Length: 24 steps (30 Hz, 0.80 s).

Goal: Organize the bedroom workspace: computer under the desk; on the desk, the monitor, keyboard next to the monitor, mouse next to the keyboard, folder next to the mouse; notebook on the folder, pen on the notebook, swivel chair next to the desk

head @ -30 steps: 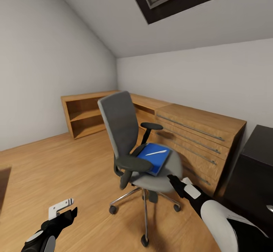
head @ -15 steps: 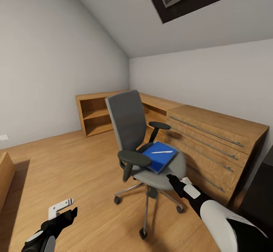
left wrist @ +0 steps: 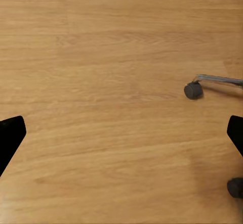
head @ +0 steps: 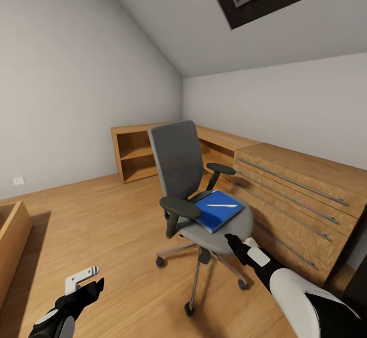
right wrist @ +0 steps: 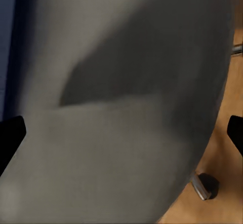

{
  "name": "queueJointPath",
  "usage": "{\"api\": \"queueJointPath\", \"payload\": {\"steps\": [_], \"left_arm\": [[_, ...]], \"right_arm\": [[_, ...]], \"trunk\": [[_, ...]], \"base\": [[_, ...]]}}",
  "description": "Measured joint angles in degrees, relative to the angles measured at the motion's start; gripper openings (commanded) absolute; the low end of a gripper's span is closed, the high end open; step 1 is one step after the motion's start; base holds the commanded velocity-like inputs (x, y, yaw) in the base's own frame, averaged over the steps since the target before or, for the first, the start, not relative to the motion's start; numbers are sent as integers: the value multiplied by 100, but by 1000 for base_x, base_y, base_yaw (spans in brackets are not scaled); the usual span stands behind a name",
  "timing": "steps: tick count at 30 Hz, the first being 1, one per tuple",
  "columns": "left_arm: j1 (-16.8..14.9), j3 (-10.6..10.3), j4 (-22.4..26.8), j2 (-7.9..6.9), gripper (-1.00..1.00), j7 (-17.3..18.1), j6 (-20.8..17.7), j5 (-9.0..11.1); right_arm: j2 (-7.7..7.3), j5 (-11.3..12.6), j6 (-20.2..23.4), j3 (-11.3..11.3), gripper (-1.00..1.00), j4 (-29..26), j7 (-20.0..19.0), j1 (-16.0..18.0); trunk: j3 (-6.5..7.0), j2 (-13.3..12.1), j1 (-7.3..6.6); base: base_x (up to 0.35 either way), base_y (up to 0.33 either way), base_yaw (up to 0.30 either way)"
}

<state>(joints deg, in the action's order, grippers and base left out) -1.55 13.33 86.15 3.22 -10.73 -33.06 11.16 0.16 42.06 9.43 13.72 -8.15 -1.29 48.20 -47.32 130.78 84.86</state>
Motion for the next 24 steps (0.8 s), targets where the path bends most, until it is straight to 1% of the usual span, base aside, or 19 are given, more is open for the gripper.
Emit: {"api": "queueJointPath", "payload": {"steps": [6, 9, 14, 20, 24], "left_arm": [[0, 0, 0, 0, 100, -1, -1, 0], [0, 0, 0, 0, 100, -2, -1, 0], [0, 0, 0, 0, 100, 2, -1, 0], [0, 0, 0, 0, 100, 3, -3, 0], [0, 0, 0, 4, 100, 6, -2, 0]], "right_arm": [[0, -1, 0, -1, 100, 1, 3, 2], [0, -1, 0, 0, 100, 2, 0, 1], [0, -1, 0, -2, 100, 3, 0, 1], [1, -12, -6, -4, 100, 3, 4, -1], [4, -31, -137, -4, 100, 14, 7, -3]], "trunk": [[0, 0, 2], [0, 0, 3], [0, 0, 5], [0, 0, 5], [0, 0, 5]], "base": [[23, 0, 0], [-105, 0, 0], [-256, 0, 0], [-317, 0, 0], [-333, 0, 0]]}}
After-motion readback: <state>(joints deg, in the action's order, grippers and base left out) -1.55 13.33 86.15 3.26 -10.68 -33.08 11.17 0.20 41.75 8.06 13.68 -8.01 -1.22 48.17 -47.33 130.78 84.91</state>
